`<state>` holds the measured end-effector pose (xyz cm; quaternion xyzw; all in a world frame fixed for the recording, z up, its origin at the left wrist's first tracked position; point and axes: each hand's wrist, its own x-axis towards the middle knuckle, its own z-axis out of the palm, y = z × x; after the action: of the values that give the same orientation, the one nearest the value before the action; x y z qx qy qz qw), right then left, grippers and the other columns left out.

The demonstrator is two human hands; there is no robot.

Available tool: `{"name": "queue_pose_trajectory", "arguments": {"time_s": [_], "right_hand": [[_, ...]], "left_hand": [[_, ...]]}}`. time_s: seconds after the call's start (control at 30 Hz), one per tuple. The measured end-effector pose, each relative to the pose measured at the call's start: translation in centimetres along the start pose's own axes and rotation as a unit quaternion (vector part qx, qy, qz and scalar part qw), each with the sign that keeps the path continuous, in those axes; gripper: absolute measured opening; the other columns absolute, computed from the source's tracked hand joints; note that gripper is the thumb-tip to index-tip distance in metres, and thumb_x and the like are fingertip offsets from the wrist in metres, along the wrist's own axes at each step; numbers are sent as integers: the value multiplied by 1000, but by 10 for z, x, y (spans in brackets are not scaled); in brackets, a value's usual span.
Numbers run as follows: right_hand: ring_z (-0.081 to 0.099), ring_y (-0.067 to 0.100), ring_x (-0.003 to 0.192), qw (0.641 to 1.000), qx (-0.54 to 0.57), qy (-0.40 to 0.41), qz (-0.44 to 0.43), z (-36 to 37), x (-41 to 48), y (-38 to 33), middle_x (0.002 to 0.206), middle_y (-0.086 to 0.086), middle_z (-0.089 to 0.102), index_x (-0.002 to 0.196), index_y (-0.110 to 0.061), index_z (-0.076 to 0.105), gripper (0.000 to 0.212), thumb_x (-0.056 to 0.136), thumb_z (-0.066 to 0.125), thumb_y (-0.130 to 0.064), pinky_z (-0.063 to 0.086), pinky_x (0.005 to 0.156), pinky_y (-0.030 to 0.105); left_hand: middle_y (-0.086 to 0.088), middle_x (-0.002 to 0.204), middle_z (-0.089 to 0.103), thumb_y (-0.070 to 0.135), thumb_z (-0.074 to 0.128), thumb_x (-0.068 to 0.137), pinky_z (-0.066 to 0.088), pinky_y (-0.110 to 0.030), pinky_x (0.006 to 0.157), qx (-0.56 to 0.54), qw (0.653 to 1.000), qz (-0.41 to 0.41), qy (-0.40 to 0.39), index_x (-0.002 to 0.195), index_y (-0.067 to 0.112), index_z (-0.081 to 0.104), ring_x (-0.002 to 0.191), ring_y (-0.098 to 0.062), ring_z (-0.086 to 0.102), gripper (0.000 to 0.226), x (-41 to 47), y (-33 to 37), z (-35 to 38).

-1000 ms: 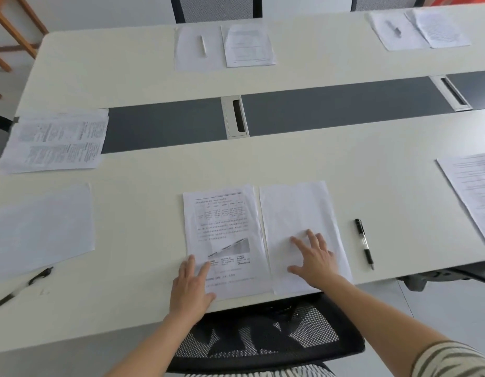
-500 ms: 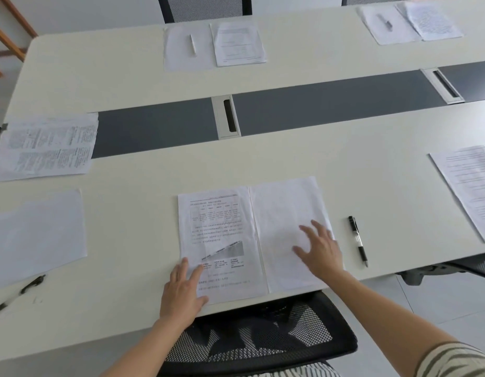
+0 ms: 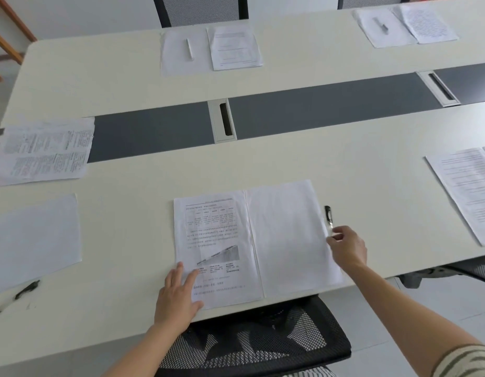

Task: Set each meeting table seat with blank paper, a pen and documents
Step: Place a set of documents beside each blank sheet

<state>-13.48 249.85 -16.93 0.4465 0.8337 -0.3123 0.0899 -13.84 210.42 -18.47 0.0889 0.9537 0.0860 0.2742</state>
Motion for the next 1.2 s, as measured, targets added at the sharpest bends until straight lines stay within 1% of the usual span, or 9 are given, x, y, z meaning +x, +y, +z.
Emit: {"name": "queue_pose_trajectory", "arguments": {"time_s": [0.1,0.2,0.4,0.67,0.87,0.97,1.03,1.1,1.2], "right_hand": [[63,19,88,995,6,-34,-95,25,-17,-32,104,1,71,116,-17,63,27,90,65,-22,49,80,30],[64,20,95,986,-48,-73,-141,54,-30,-42,110,0,67,117,-18,61,27,91,61,-23,48,78,30],[61,26,105,981,-116,-101,-117,74,-33,-38,119,5,63,122,-16,57,32,90,54,-19,47,81,33],[61,22,107,979,-129,-101,-120,52,-45,-43,115,-1,66,129,-20,55,41,91,58,-35,47,85,33],[65,14,76,985,19,-102,-141,19,-100,-39,86,-3,71,107,-18,69,22,89,65,-30,49,63,24],[64,10,72,977,69,-125,-159,2,-137,-37,83,-5,70,104,-22,69,18,88,68,-29,47,63,22],[64,9,73,968,98,-146,-177,-7,-164,-37,81,-5,71,102,-24,69,15,87,69,-28,48,66,22],[66,11,78,958,111,-166,-204,-14,-189,-38,81,-6,72,100,-27,69,13,87,69,-27,53,71,26],[68,6,84,939,125,-203,-246,-16,-223,-40,84,-12,74,100,-32,69,14,86,69,-29,57,79,29]], "left_hand": [[-9,162,3,41,66,84,27,-41,116,-5,1000,-1,-2,150,28,24,147,-28,10,79,0,0,1],[-8,162,0,42,64,85,25,-40,117,0,1000,-3,-7,150,29,22,148,-27,8,78,-1,1,0],[-8,162,-4,44,60,87,24,-38,117,13,1000,-2,-14,151,31,17,148,-26,5,78,-1,0,0],[-9,161,-1,44,52,91,28,-37,114,17,999,7,-39,151,29,20,146,-27,8,70,1,-2,-10],[-4,146,37,34,53,93,40,-34,102,-128,992,-11,-5,136,21,48,129,-23,40,46,3,-6,-34],[-3,119,60,28,60,91,45,-28,91,-249,968,-18,21,123,17,59,114,-21,57,34,-12,-7,-52],[2,98,65,24,64,89,45,-23,82,-343,939,-8,31,111,20,63,97,-17,63,22,-38,-6,-68],[2,91,68,23,65,89,47,-22,81,-417,908,1,36,103,24,65,90,-15,65,14,-73,-6,-81],[-2,84,74,32,71,81,53,-28,81,-487,871,-10,59,98,31,68,83,-10,70,16,-132,-16,-82]]}}
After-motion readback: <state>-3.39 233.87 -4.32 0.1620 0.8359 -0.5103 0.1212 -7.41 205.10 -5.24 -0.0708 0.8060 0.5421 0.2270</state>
